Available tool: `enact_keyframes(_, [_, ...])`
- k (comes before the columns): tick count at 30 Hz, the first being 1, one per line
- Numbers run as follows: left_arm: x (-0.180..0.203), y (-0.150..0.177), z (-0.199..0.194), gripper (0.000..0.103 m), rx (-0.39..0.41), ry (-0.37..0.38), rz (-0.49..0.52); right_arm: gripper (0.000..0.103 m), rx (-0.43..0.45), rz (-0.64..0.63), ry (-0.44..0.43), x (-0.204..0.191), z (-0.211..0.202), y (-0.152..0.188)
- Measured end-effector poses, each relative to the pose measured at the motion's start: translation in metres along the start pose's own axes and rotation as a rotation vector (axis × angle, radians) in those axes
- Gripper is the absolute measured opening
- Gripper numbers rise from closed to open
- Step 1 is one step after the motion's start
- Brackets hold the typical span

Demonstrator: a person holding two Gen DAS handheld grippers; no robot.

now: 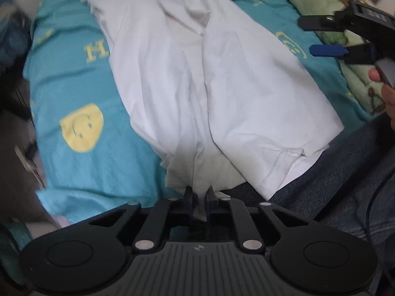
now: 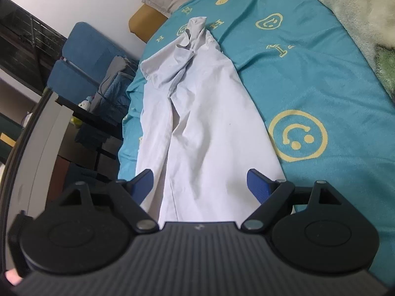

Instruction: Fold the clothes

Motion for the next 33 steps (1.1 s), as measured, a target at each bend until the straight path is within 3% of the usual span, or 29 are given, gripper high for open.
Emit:
enact_keyframes(6, [0.072,-0.009,-0.045,0.005,0.155,-0.295,0.335,0.084,0.008,0.024,-0.008,0.003,-0.001,-0.004])
enact_keyframes(8, [0.101,-0.011,-0.044,0.005,0.171,-0.294,0.438,0.084,0.01,0.037,0.006,0.007,-0.002,-0.005])
enact_keyframes(10, [0.119,-0.015,-0.035,0.005,0.16,-0.216,0.442,0.084,0.008,0.051,0.038,0.014,-0.002,-0.005])
enact_keyframes(14, [0.117,-0.023,-0.013,0.007,0.104,0.075,0.29,0.084,-0.002,0.083,0.099,0.029,-0.002,-0.005])
enact_keyframes(17, [0.087,-0.031,-0.016,0.021,0.163,0.218,0.08,0.084,-0.015,0.121,0.134,0.043,-0.001,-0.004])
enact_keyframes(18, [0.073,-0.032,-0.02,0.032,0.206,0.258,0.003,0.084,-0.019,0.133,0.146,0.048,-0.001,-0.004])
enact_keyframes(21, [0.021,-0.03,-0.022,0.081,0.322,0.284,-0.294,0.084,-0.018,0.178,0.185,0.06,0.0,-0.003])
enact_keyframes(23, [-0.016,-0.022,-0.008,0.085,0.336,0.276,-0.52,0.084,-0.022,0.216,0.207,0.068,0.002,-0.003])
enact_keyframes(26, [-0.061,-0.002,0.023,0.084,0.29,0.27,-0.815,0.084,-0.055,0.233,0.213,0.07,0.008,0.0])
enact_keyframes(29, [-0.074,0.001,0.037,0.084,0.262,0.254,-0.867,0.085,-0.094,0.241,0.213,0.07,0.013,0.004])
enact_keyframes(33, [-0.053,-0.005,0.052,0.085,0.209,0.337,-0.796,0.085,-0.147,0.234,0.216,0.066,0.021,0.011])
Point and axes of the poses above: each gripper's, at about its wrist camera, not at the fingertips, and z roughly the way its jaws point, x to its right, y to its underside, the point moved 6 cm from there along z, roughly the way its jaws point, and after that the axes turned 7 degrees about z, right-handed, at the moved point
